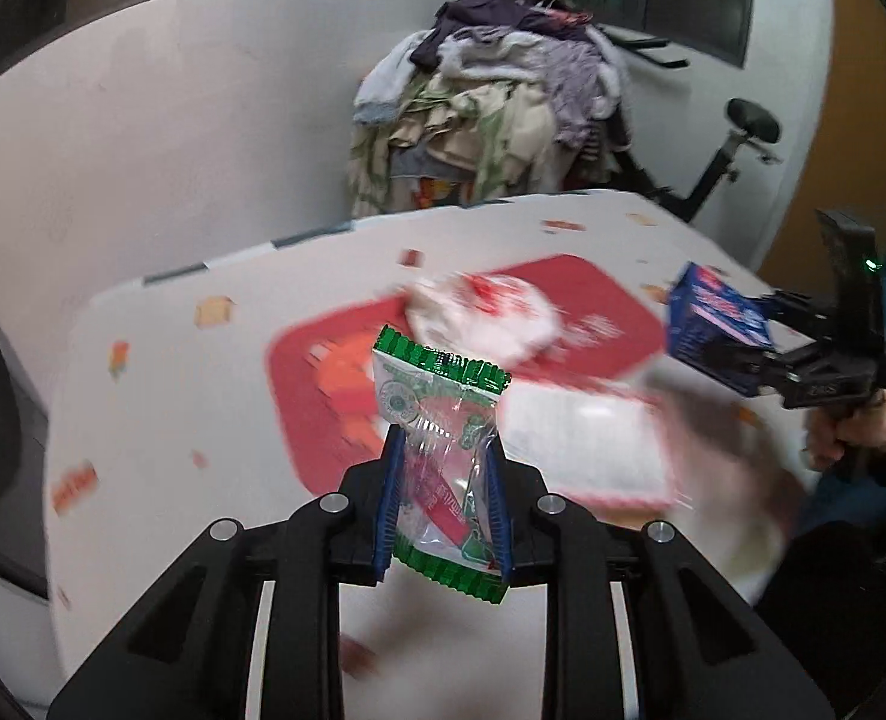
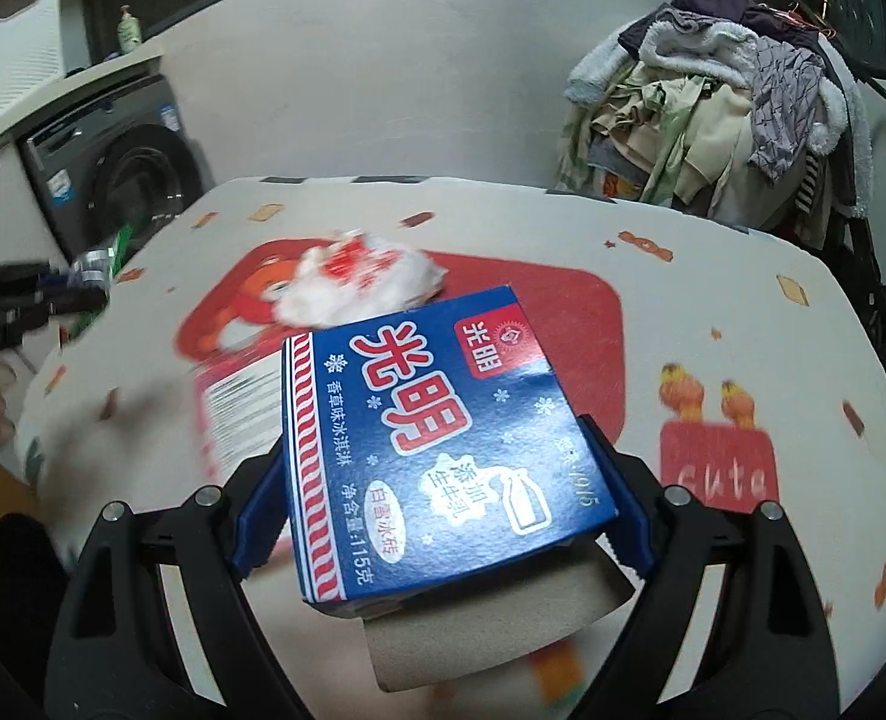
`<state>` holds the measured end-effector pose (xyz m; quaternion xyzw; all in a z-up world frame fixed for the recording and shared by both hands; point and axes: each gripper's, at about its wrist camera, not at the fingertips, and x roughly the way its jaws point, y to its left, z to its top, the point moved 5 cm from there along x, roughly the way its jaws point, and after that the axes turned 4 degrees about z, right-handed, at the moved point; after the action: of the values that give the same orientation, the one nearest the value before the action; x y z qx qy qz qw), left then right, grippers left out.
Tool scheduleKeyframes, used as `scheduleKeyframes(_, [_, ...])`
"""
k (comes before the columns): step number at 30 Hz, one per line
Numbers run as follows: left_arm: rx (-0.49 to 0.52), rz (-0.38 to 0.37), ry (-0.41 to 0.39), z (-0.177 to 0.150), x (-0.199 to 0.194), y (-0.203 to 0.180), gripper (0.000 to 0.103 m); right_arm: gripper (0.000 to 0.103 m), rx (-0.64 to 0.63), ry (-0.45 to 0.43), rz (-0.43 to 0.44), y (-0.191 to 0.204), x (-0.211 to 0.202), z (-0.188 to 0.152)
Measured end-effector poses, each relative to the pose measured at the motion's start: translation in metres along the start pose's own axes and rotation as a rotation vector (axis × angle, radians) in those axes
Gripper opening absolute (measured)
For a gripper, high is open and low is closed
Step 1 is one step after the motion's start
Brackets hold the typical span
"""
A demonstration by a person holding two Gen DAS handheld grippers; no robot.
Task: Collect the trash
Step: 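Carry the blue box and candy wrapper off the table over the bin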
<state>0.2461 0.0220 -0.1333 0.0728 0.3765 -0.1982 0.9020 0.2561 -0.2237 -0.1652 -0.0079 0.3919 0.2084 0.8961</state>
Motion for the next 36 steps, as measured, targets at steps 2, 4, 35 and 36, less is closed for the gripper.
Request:
scheduleKeyframes(2, [0.009,-0.017,-0.005,-0.019,-0.015,-0.021,0.025,0.085,0.006,-0.012,0.014,0.013,-0.018,-0.012])
scheduleKeyframes(4, [0.009,-0.05,0.001,-0.037,-0.027,-0.04,0.025,0.085,0.012,-0.02,0.033,0.026,-0.036,-0.026])
scheduleKeyframes(35, [0.087,-0.205,0.067,-0.169,-0.072,-0.143,0.028,0.085,0.054,0.01,0.088,0.086,-0.1,-0.172])
scheduleKeyframes(36, [0.089,-0.207,0.07,-0.171,-0.07,-0.144,0.028,0.085,0.06,0.01,0.09,0.085,-0.099,-0.173])
